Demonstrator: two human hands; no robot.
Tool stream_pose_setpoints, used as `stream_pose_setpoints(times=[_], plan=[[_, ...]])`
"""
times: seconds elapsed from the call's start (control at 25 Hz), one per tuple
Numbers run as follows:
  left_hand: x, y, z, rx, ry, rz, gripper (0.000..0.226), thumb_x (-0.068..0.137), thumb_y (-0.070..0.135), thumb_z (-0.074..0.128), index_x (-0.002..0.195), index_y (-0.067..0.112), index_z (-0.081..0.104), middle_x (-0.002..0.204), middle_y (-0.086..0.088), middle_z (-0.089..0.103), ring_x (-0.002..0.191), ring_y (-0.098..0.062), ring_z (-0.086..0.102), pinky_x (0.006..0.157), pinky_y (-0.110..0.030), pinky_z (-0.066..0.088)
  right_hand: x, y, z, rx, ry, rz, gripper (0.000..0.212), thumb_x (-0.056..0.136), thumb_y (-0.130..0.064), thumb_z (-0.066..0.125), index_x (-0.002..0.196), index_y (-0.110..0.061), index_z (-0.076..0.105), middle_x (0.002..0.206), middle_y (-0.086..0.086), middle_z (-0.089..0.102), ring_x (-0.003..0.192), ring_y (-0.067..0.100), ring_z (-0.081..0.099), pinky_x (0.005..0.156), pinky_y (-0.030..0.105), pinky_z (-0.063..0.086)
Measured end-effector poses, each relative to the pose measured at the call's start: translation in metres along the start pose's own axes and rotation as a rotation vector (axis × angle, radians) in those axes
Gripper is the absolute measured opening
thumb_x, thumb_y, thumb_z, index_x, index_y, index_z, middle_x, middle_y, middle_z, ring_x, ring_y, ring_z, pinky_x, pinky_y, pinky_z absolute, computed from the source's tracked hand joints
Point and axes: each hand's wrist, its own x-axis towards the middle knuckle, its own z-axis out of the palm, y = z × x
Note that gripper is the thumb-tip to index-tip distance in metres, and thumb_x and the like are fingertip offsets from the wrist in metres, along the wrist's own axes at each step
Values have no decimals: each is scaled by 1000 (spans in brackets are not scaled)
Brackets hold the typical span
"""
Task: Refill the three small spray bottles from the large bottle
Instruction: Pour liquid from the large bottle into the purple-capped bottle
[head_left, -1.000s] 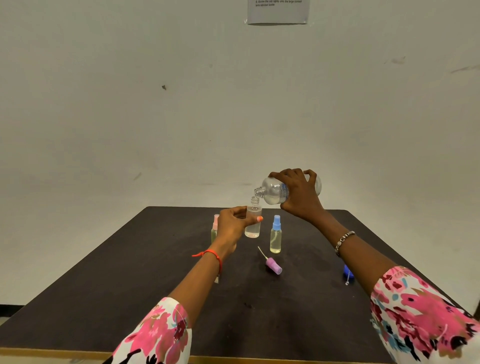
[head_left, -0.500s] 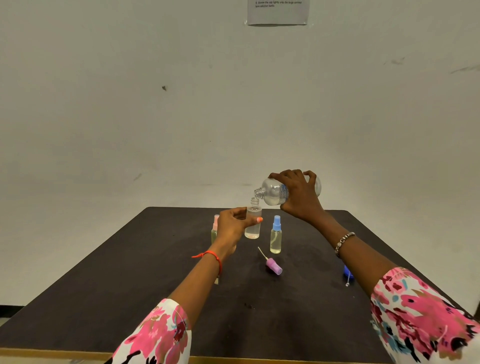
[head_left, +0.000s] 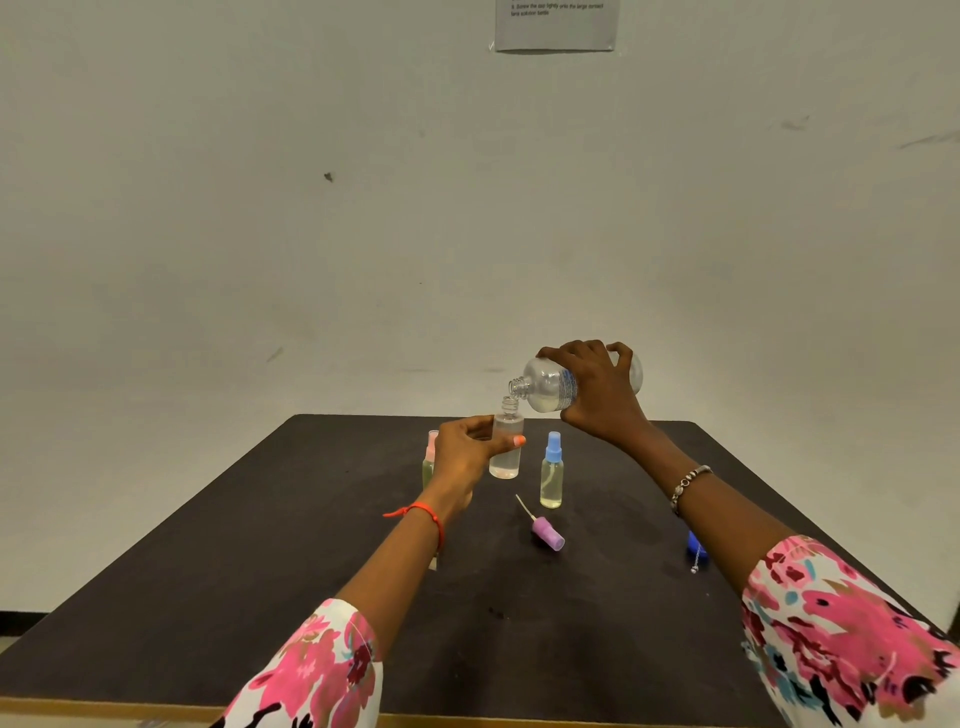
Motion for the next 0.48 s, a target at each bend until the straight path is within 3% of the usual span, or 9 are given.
stream_pose_setpoints(times=[0.48], plan=[[3,-3,-1,-13,1,-4,48,71,3,74,118,2,60,119,-14,64,100,-16,57,88,-27,46,0,1,2,-9,25,-12,66,61,-9,72,123,-22,53,116,7,59,114,28,49,99,49,20]])
